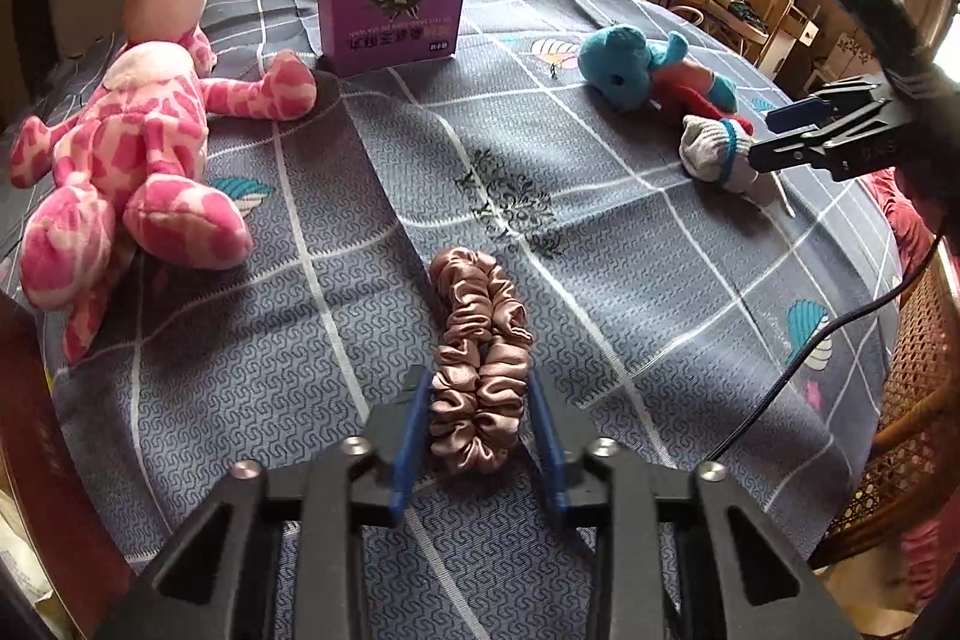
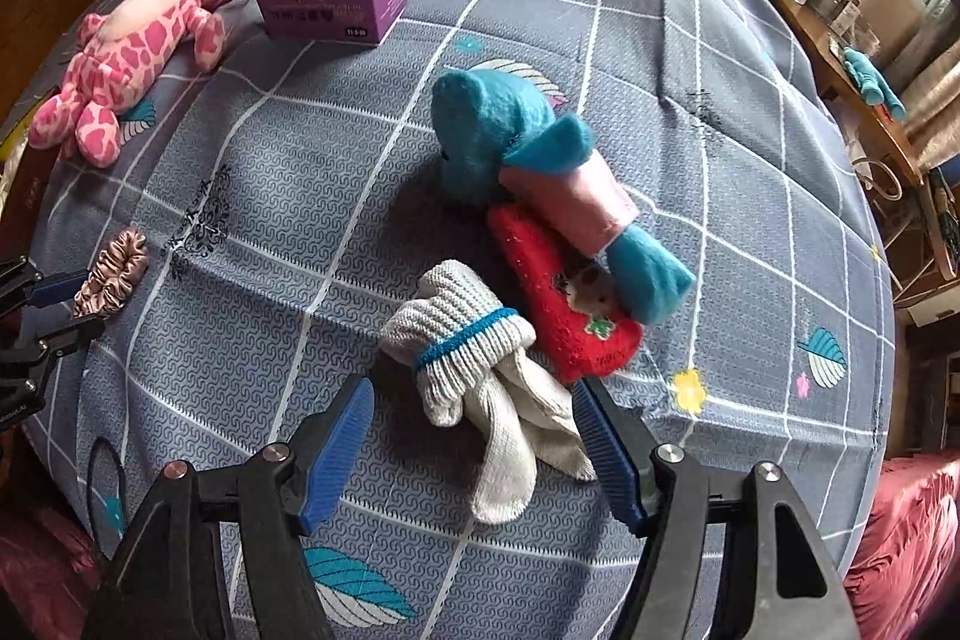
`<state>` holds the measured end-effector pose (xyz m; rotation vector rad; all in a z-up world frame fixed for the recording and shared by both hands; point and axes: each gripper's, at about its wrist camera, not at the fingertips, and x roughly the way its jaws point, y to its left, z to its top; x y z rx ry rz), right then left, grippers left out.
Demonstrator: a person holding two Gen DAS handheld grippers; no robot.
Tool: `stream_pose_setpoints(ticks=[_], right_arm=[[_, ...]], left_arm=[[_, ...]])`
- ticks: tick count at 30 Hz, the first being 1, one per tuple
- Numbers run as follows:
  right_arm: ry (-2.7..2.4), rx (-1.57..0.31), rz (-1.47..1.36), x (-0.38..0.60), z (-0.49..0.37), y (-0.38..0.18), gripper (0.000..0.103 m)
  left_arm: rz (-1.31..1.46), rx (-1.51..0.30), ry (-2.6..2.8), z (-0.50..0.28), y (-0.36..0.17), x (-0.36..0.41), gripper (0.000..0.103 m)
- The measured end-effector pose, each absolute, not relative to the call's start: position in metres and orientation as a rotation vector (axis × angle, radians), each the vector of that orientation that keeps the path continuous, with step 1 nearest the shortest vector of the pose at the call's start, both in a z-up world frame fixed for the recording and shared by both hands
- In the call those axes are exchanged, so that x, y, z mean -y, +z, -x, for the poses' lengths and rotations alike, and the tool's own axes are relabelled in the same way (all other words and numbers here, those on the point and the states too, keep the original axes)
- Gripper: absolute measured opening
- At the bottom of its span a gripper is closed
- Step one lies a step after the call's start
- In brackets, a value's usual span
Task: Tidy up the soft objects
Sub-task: 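Grasp the white knit glove with the right gripper and lift it, then carry the scrunchie into the gold tin and open the left gripper while the right gripper holds the glove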
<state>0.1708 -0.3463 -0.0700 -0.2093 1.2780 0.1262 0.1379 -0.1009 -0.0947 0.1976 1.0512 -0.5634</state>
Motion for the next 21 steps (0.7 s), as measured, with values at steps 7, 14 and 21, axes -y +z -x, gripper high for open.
stream_pose_setpoints(ticks=[7,14,21], right_arm=[[0.064,-1.306,0.197,0.352,-0.178,-0.1,0.039],[0.094,-1.215,0.074,0.337,-0.15,-0.064,0.034],[0.248,-1.188,0.047,0.262,-0.132,-0.061,0.034]], left_arm=[[-0.097,-1.017,-0.564,-0.133,-0.085,0.083,0.023],[0.007,-0.989,-0.57,-0.121,-0.065,0.067,0.023],[0.019,-0.933,-0.571,-0.103,-0.044,0.058,0.023]])
